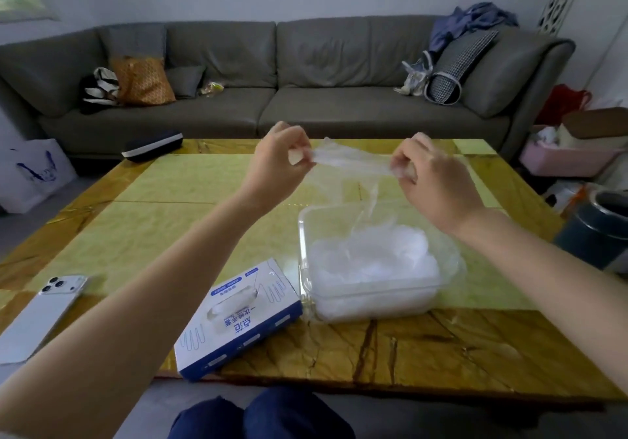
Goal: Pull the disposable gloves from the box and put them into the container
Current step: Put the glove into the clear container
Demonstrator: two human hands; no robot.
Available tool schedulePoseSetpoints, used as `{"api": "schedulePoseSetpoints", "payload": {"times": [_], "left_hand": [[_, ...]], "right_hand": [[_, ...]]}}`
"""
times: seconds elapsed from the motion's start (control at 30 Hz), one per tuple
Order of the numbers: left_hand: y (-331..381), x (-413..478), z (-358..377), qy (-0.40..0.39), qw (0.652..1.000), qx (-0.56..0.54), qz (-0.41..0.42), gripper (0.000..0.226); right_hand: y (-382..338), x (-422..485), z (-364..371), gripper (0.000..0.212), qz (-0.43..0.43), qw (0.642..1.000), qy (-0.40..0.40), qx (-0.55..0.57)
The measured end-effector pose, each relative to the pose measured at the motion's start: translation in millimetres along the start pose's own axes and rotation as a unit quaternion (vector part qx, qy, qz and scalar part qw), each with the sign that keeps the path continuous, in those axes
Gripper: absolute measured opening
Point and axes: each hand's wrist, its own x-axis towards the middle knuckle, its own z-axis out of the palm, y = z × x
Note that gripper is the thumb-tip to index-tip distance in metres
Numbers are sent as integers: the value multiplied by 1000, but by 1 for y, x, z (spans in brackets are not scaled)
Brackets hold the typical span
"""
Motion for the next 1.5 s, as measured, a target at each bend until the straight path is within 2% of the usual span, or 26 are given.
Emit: {"api": "schedulePoseSetpoints", "payload": {"times": [0.1, 0.17, 0.3, 0.43, 0.53, 0.6, 0.73, 0.8, 0.87, 0.93, 0.97, 1.03, 1.13, 1.27, 1.4, 1.5], "left_hand": [[-21, -19, 18, -115, 993, 37, -18, 24], [-32, -31, 30, -172, 981, 93, -21, 24], [-41, -39, 50, -265, 945, 189, 30, 22], [-37, -36, 66, -338, 894, 284, 78, 20], [-34, -34, 74, -381, 854, 336, 112, 29], [-30, -31, 79, -371, 850, 352, 124, 30], [-21, -34, 94, -316, 889, 315, 99, 23], [-21, -40, 105, -349, 880, 312, 82, 26], [-25, -47, 116, -409, 844, 338, 75, 42], [-27, -50, 125, -452, 806, 372, 88, 53], [-28, -52, 129, -468, 792, 380, 95, 56], [-29, -55, 136, -498, 770, 388, 96, 59], [-31, -58, 142, -521, 761, 381, 63, 62], [-38, -58, 144, -539, 750, 383, 19, 72], [-41, -59, 147, -544, 734, 406, 4, 80], [-39, -60, 147, -530, 722, 445, 22, 73]], "right_hand": [[8, -28, 10, 17, -74, 990, -115, 30], [10, -46, 18, 20, -79, 976, -194, 52], [10, -59, 32, 26, 15, 934, -339, 110], [5, -59, 46, 36, 113, 887, -414, 169], [3, -59, 53, 29, 120, 867, -464, 137], [1, -57, 56, 21, 111, 862, -477, 133], [-4, -51, 57, 12, 145, 839, -486, 198], [-3, -48, 60, 10, 113, 878, -450, 122], [3, -43, 67, 14, 72, 931, -357, 21], [13, -41, 76, 22, 38, 945, -326, -9], [19, -41, 82, 28, 23, 935, -355, -19], [31, -44, 95, 44, 17, 891, -451, -52], [45, -50, 109, 62, 32, 839, -533, -107], [51, -52, 116, 78, 30, 810, -570, -132], [50, -52, 114, 76, 37, 798, -587, -130], [46, -48, 110, 74, 33, 795, -589, -139]]}}
